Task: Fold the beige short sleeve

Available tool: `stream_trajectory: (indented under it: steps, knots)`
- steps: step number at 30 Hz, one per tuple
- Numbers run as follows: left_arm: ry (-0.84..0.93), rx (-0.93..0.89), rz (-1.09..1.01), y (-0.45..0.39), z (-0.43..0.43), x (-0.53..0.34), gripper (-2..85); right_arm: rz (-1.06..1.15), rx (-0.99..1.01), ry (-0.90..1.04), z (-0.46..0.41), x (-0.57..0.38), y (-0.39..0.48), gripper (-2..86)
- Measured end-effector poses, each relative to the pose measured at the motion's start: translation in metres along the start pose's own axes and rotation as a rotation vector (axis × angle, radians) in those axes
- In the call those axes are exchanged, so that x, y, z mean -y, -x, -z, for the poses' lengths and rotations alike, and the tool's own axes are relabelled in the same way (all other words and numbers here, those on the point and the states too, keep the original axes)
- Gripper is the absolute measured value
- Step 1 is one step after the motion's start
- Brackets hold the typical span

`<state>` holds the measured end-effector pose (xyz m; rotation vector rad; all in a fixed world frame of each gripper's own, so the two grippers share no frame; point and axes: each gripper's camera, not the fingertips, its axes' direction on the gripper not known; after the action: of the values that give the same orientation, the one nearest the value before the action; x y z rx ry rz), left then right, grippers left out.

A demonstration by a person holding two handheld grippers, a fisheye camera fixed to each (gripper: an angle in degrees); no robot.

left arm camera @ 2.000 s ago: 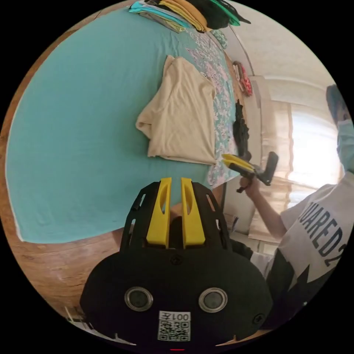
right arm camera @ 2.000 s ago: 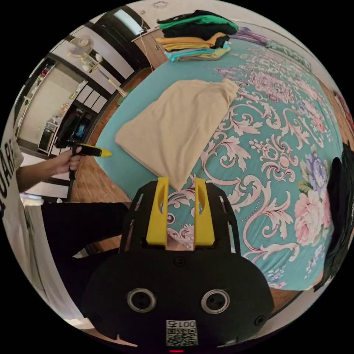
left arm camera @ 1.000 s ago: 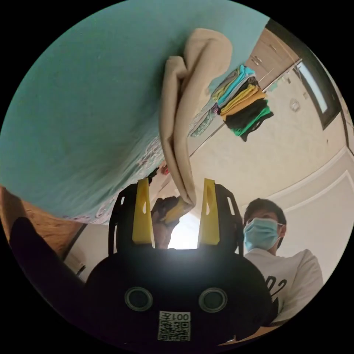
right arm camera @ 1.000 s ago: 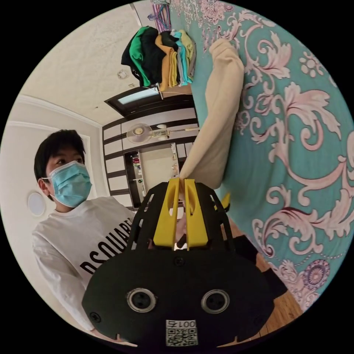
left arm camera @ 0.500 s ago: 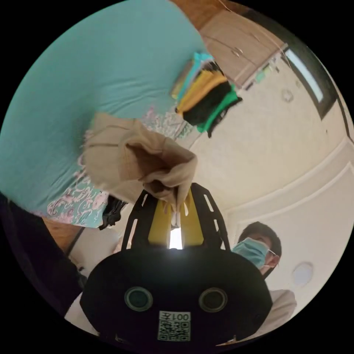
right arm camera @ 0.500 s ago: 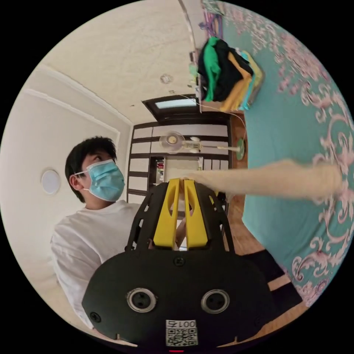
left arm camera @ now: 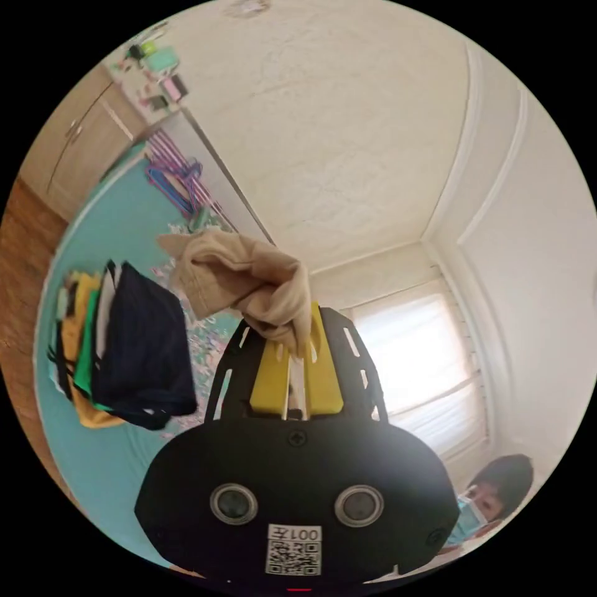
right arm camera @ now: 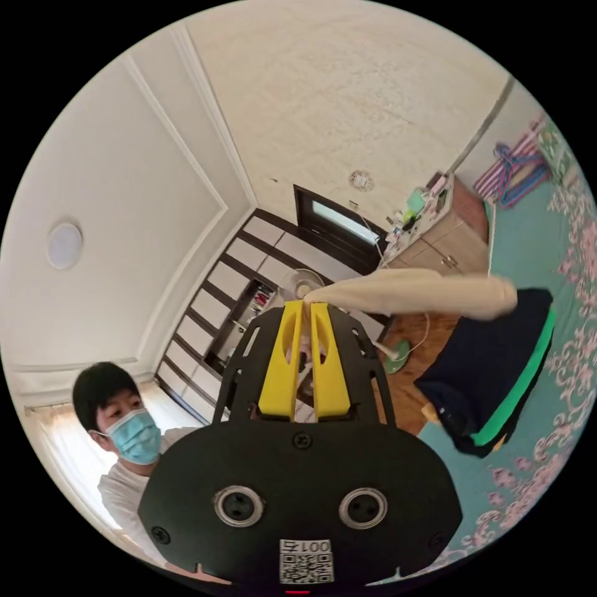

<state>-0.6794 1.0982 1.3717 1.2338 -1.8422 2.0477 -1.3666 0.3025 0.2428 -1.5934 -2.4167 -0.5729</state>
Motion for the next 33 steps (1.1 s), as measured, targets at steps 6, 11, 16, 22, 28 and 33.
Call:
stream_trajectory:
  steps: [6,11,16,22,28,33]
  knots:
    - [-0.010,0.132,-0.014,0.019,-0.025,-0.006,-1.0,-0.056,-0.104,0.025,-0.033,-0.007,-0.030,1.3]
    - [0.085,0.091,0.243,0.145,-0.054,-0.103,-1.1,-0.222,-0.262,0.115,-0.032,-0.117,-0.106,1.4]
    - [-0.023,-0.128,0.307,0.173,-0.072,-0.185,-1.1,-0.248,-0.315,0.133,-0.022,-0.203,-0.103,1.3]
    - [-0.016,-0.128,0.333,0.148,-0.118,-0.239,-0.9,-0.166,-0.459,0.217,-0.028,-0.241,-0.059,1.1]
    - [-0.079,-0.192,0.415,0.140,-0.163,-0.302,-0.5,-0.208,-0.471,0.237,-0.017,-0.294,-0.036,0.6]
    - [0.003,-0.015,0.294,0.098,-0.184,-0.366,-1.1,0.051,-0.707,0.397,0.005,-0.369,0.068,0.3]
